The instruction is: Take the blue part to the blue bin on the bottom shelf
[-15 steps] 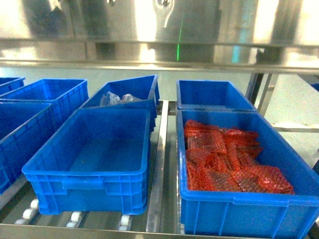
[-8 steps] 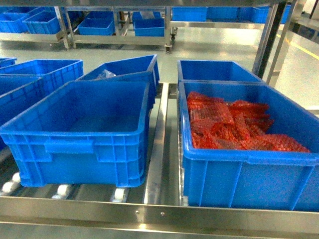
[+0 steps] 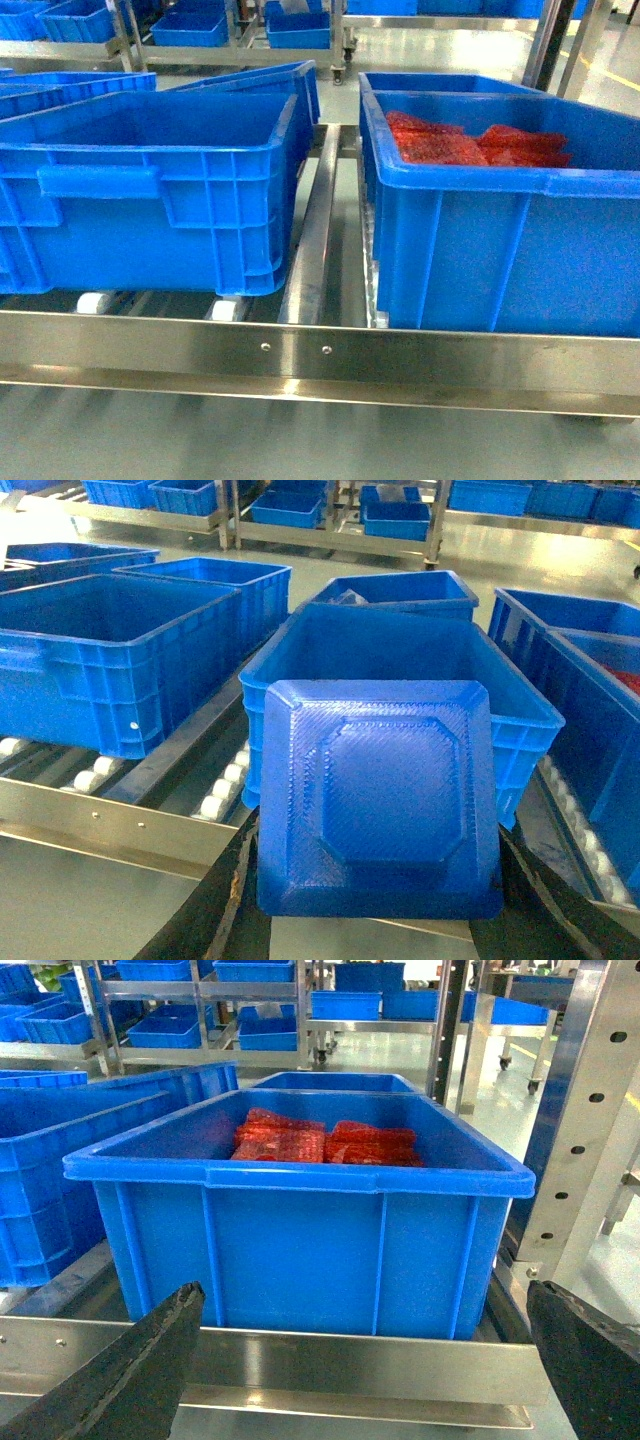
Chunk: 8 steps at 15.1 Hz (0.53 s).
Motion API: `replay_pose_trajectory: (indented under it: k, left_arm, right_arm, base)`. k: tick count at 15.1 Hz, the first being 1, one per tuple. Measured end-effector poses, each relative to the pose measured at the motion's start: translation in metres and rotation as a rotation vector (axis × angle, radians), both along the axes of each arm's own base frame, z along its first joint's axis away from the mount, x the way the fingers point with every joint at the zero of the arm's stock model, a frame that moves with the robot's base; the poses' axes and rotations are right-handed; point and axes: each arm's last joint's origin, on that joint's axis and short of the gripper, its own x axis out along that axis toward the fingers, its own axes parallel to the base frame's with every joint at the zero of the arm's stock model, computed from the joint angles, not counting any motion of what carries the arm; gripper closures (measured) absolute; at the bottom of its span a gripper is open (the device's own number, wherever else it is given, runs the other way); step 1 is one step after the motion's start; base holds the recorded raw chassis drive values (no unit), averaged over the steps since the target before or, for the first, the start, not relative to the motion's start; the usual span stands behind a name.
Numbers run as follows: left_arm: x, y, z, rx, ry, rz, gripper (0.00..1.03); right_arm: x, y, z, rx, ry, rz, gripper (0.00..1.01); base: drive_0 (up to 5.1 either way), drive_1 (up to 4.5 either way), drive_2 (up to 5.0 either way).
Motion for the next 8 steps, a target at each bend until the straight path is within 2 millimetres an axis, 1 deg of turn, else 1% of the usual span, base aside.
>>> replay_pose_trajectory:
  k: [7,8]
  left_arm:
    - [0.0000,0.0000,0.0003,-0.002,-0.003,0.000,0.59]
    - [0.0000,0.0000,0.0003,-0.002,-0.003,0.000,0.59]
  right_arm:
    - [0.0000,0.0000,0.0001,0.000,-0.001,0.000,0.03]
    - [0.0000,0.0000,0.0004,0.000,-0.005,0.000,0.03]
  base:
    - [0.0,0.00,0.0]
    - [-0.1,4.03,-4.2]
